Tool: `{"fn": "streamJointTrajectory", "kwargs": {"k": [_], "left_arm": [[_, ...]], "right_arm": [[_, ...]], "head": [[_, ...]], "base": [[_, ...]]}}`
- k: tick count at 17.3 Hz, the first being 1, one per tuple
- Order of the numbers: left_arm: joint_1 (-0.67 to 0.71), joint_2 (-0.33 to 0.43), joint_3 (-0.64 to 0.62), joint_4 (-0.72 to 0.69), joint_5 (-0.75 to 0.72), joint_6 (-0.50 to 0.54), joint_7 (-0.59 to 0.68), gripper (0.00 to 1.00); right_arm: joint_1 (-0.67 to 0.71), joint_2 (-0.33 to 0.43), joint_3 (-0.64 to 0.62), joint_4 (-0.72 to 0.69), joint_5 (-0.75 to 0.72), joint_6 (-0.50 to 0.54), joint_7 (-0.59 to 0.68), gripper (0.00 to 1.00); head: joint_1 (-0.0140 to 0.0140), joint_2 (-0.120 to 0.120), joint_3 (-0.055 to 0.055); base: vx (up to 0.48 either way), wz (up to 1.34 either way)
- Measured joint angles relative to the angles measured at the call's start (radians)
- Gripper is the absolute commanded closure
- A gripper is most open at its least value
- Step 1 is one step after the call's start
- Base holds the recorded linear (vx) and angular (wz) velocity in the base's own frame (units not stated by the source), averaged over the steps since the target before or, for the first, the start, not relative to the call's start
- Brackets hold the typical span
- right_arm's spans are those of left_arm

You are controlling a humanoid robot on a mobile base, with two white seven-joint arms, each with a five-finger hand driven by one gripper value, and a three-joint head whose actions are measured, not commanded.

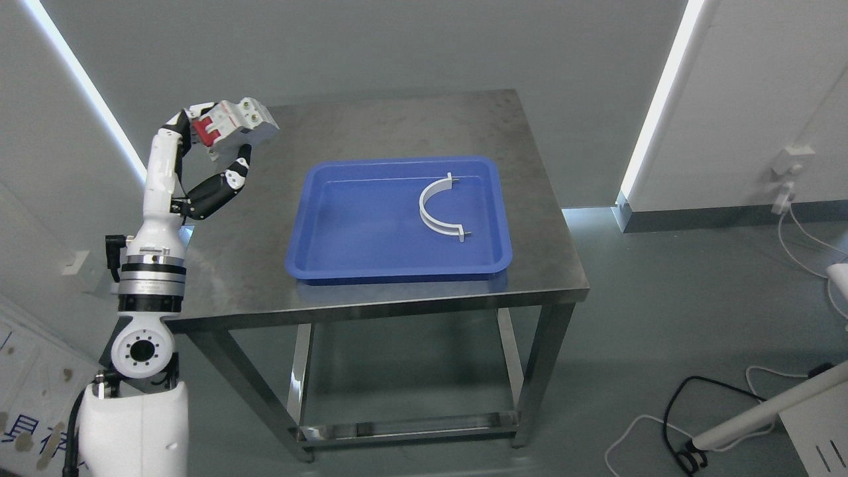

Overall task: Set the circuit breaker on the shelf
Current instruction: 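Hold the breaker raised in the left hand while turning to the bins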

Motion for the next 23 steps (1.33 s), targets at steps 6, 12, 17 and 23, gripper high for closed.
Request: {"fn": "streamJointTrajectory", "kwargs": {"k": [6,12,17,23], "left_arm": [[0.052,-0.024,0.063,-0.011,0.031,-0.099,-0.079,0.9],[0.091,-0.038,0.115,-0.018,0.078,-0.121,-0.119,0.89],[0.109,-0.044,0.145,-0.023,0.104,-0.14,-0.125,0.89],[0.124,-0.05,0.173,-0.027,0.116,-0.151,-0.14,0.89]], "right_arm": [[0.0,0.0,0.0,0.0,0.0,0.0,0.0,0.0],[0.0,0.0,0.0,0.0,0.0,0.0,0.0,0.0],[0.0,0.0,0.0,0.0,0.0,0.0,0.0,0.0],[0.0,0.0,0.0,0.0,0.0,0.0,0.0,0.0]], "head": [[0.0,0.0,0.0],[0.0,0.0,0.0],[0.0,0.0,0.0],[0.0,0.0,0.0]], "base": [[-0.34,-0.08],[-0.343,-0.09],[-0.301,0.1],[-0.287,0.07]]}}
